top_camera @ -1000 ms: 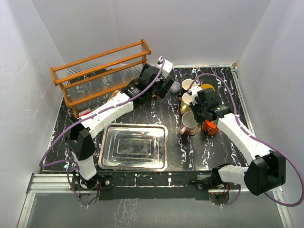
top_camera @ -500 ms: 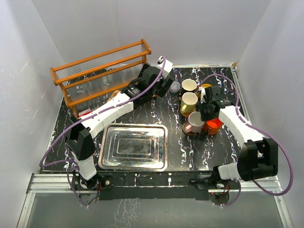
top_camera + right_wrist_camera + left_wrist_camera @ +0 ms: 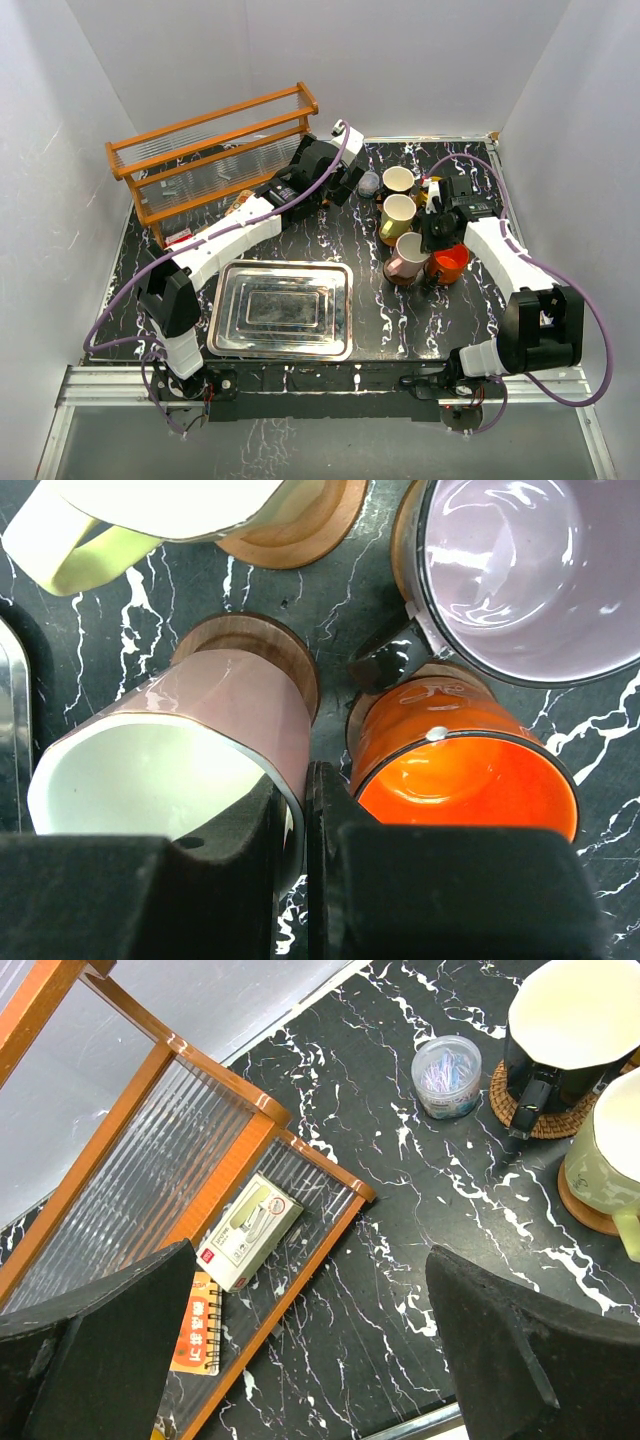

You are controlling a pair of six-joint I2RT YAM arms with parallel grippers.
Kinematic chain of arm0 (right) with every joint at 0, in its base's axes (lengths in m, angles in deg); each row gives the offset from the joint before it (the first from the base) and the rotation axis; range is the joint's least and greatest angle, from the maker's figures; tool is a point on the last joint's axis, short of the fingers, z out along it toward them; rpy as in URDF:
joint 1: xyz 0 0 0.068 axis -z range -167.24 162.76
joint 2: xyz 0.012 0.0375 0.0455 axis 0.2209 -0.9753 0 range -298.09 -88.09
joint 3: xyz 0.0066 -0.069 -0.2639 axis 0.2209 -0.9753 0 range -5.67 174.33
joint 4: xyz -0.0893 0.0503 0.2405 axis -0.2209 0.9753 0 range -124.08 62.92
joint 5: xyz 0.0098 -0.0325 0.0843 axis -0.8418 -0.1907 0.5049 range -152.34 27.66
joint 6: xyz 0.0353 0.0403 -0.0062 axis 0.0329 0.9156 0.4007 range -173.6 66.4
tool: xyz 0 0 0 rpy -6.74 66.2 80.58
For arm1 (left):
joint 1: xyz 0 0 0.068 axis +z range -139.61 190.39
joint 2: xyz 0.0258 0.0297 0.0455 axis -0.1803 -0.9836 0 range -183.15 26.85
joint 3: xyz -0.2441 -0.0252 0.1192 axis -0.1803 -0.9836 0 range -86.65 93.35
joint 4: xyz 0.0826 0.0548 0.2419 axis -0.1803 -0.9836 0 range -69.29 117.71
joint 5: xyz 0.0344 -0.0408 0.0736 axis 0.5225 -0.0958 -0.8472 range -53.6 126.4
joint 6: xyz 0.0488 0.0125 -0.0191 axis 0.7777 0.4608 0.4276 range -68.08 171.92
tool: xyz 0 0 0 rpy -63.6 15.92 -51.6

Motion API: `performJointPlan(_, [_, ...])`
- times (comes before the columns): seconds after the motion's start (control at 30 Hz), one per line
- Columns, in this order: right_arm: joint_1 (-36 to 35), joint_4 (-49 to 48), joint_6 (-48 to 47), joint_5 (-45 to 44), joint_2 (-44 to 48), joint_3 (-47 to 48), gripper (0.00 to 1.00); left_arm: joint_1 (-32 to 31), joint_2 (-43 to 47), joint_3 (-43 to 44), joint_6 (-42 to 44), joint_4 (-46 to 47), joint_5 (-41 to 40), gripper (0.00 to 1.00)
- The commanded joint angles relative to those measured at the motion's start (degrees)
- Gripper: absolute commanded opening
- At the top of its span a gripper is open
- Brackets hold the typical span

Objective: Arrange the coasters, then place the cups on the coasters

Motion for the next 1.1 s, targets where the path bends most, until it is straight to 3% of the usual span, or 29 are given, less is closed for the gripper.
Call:
performJointPlan(0.0, [0.1,-1.9,0.6,2.8,1.2,3.7,0.0,0.3,2.1,-0.5,0.4,1.1,-1.0,0.99])
performJointPlan(1.07, [0.0,-2.7,1.0,2.7,-1.5,4.0,0.0,0.3,2.3,-1.1,0.4,1.1,-0.5,0.99])
